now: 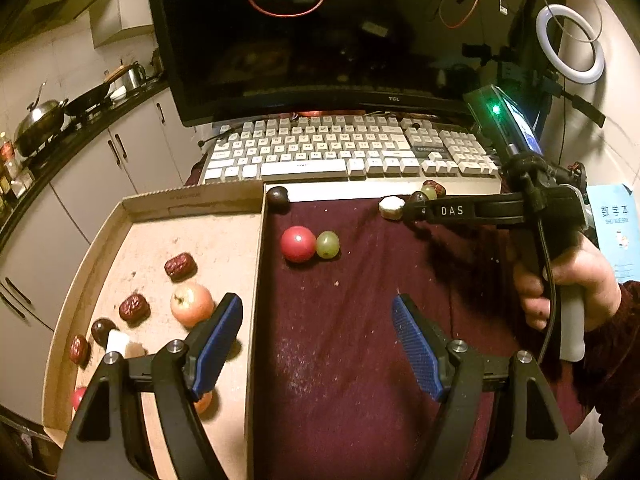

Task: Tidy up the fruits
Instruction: 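Move both open grippers back over the remaining fruits on the cloth, then grasp a dark plum with the right gripper while the left gripper approaches a green grape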

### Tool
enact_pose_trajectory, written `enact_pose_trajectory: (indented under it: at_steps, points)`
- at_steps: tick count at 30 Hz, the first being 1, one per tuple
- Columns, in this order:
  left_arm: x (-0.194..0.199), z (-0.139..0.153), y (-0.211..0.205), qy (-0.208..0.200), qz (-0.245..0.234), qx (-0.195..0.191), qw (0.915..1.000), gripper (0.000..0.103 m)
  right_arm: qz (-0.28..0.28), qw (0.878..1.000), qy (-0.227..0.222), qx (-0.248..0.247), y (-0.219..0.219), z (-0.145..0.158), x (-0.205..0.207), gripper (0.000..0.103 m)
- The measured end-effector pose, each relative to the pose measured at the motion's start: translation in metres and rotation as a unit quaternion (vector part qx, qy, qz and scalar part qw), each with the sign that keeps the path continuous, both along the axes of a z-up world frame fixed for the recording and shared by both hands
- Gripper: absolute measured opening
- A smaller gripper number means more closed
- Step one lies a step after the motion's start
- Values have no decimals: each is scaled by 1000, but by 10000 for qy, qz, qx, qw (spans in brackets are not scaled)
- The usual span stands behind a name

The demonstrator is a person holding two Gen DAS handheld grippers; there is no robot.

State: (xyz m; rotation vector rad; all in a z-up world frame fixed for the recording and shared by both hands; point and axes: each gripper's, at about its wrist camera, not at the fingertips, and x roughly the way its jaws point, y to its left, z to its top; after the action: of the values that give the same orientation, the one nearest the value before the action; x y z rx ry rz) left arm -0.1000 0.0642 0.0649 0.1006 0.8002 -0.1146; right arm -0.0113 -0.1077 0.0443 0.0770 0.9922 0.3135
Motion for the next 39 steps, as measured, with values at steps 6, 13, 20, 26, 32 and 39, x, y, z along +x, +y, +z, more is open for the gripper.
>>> enact_pose_trajectory:
  at_steps: [6,13,20,26,32,39]
  points:
    - [11,5,-12,12,18,124,9999,77,-4,9986,125,519,-16,-1,6,33]
    - [39,3,-28,165,88,181,9997,77,-44,9979,53,646,-25,-1,4,21]
    - [73,-3,-63,99,-203,373,9990,77,-326,9879,-172,1510,-72,32,-6,21]
    - [108,-29,-86,439,-337,471,9974,76,-623,9823,-311,1738,-96,45,-9,21]
    - [129,-43,-97,645,-462,514,9955,64,-745,9810,-225,1778,-100,40,-7,21]
    - [144,-54,-96,848,-574,267,9944,43,-653,9807,-242,1827,-100,41,-9,21]
